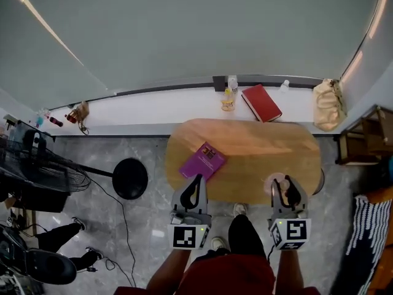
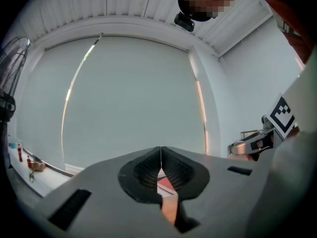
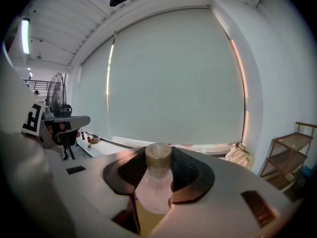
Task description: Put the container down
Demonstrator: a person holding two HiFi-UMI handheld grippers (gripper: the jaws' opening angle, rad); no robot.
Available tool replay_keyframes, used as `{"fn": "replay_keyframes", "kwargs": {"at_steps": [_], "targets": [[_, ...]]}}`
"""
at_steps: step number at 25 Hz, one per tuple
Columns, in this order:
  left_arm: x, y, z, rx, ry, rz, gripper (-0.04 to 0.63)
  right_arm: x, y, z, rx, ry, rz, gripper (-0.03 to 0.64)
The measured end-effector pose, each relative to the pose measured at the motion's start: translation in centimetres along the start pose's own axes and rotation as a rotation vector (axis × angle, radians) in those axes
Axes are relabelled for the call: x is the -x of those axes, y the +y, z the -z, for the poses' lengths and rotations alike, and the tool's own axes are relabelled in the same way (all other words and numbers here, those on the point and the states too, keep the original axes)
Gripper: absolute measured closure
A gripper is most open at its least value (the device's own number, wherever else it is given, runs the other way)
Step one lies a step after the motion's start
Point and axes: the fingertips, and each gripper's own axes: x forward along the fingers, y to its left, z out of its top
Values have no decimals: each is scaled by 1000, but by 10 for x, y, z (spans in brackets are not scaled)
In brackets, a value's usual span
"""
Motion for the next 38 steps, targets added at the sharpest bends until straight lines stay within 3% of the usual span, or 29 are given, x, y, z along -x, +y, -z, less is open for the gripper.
{"fn": "replay_keyframes", "kwargs": {"at_steps": [12, 17, 28, 38], "targets": [[-89, -43, 69, 4, 134, 110, 586, -65, -63, 86, -59, 160, 37, 477], [-114, -49, 98, 14, 202, 134, 586, -93, -74, 140, -85, 292, 41, 478], [-154, -56, 183, 82, 345, 110, 586, -161, -93, 245, -97, 439, 17, 477], [-162, -55, 223, 111, 425, 91, 586, -208, -101, 330, -69, 574, -1, 477]]}}
